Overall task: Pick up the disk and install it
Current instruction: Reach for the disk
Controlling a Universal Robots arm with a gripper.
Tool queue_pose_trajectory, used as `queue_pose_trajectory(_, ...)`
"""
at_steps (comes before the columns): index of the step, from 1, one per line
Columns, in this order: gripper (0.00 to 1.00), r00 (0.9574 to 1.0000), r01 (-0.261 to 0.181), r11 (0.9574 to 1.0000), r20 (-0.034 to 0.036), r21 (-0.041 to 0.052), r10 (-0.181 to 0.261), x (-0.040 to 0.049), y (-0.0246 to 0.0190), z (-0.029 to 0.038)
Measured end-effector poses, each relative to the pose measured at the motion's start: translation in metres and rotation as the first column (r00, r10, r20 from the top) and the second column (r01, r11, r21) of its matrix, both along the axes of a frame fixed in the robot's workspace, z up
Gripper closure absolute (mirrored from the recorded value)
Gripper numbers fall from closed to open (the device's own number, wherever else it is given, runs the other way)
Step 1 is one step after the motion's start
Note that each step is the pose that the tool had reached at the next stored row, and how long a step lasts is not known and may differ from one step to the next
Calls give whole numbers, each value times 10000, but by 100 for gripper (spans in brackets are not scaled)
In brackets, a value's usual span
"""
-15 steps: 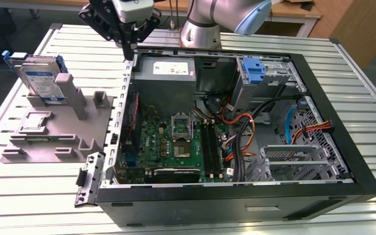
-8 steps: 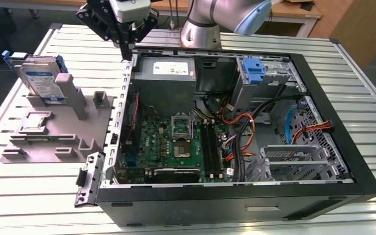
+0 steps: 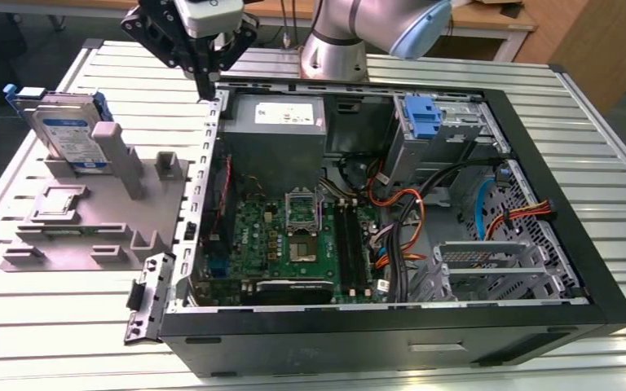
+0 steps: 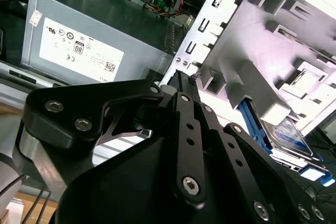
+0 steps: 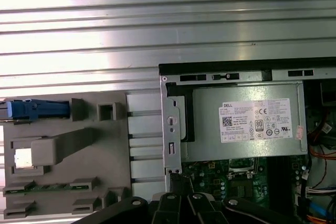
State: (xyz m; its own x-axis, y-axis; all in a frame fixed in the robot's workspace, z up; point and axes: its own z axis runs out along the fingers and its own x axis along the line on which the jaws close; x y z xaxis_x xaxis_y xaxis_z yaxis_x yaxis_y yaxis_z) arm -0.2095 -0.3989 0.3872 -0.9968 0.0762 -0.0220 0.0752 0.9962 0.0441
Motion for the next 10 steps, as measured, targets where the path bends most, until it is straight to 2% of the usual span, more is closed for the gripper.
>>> queue_pose_trajectory(10,90,10000,0,10000,0,0,0,-66,0,-4)
